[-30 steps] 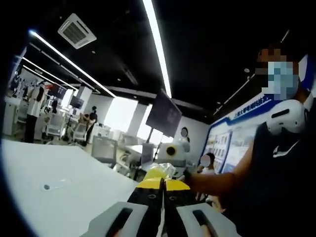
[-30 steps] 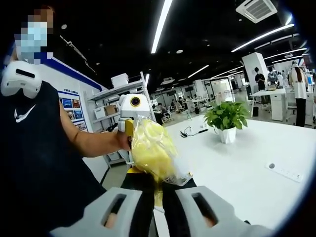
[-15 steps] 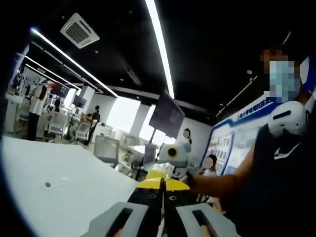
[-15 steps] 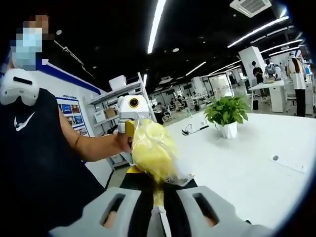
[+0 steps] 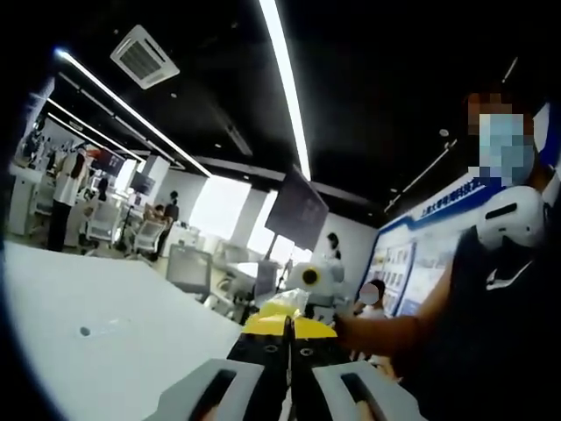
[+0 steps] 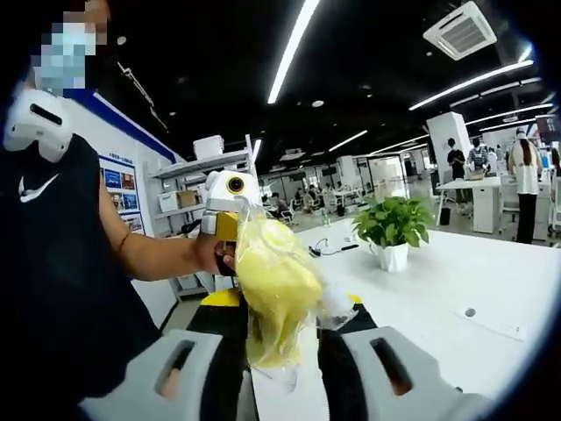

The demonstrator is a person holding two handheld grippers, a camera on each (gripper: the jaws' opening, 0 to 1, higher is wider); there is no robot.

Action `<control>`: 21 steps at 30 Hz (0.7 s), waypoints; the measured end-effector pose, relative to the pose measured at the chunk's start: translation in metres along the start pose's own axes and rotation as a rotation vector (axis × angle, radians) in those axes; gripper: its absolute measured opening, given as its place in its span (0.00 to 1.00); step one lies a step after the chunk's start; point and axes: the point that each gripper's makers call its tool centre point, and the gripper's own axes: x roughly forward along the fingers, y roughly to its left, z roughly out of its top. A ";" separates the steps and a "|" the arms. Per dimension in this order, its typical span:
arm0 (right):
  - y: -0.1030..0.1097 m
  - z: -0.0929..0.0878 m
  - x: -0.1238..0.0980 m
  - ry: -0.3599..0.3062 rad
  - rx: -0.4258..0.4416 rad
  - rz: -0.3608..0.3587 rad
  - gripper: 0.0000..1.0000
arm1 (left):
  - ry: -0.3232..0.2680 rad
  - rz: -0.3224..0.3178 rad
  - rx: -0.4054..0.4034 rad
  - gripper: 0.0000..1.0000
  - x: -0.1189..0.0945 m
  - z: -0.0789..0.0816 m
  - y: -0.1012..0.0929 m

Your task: Compare the silicone blocks by pressing each to a similar depth, holding the contact briefly, and releasing to observe deformation and rebound differences across the visible hardness samples.

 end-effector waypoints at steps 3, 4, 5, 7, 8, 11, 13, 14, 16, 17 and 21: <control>-0.005 0.003 -0.001 -0.024 -0.011 -0.027 0.47 | 0.001 0.001 -0.005 0.00 -0.001 0.000 0.001; -0.006 0.004 -0.001 -0.031 -0.014 -0.033 0.54 | 0.000 0.002 -0.005 0.00 -0.002 0.001 0.001; -0.008 0.005 -0.002 -0.044 -0.022 -0.045 0.65 | -0.001 0.003 -0.005 0.00 -0.002 0.001 0.001; -0.015 0.009 -0.003 -0.072 -0.015 -0.079 0.83 | -0.005 0.003 -0.007 0.00 -0.003 0.003 0.002; -0.017 0.010 -0.004 -0.080 -0.012 -0.091 0.94 | -0.008 0.005 -0.007 0.00 -0.003 0.003 0.002; -0.021 0.016 -0.010 -0.115 -0.026 -0.117 0.97 | -0.016 0.005 -0.009 0.00 -0.004 0.006 0.003; -0.023 0.017 -0.013 -0.114 -0.014 -0.126 0.97 | -0.019 0.007 -0.010 0.00 -0.005 0.007 0.004; -0.025 0.017 -0.014 -0.113 -0.022 -0.134 0.97 | -0.022 0.006 -0.011 0.00 -0.005 0.007 0.004; -0.026 0.016 -0.016 -0.110 -0.021 -0.143 0.97 | -0.025 0.007 -0.012 0.00 -0.005 0.008 0.004; -0.026 0.016 -0.017 -0.110 -0.025 -0.148 0.97 | -0.026 0.007 -0.014 0.00 -0.005 0.008 0.005; -0.027 0.015 -0.020 -0.102 -0.032 -0.162 0.97 | -0.032 0.009 -0.018 0.00 -0.005 0.010 0.006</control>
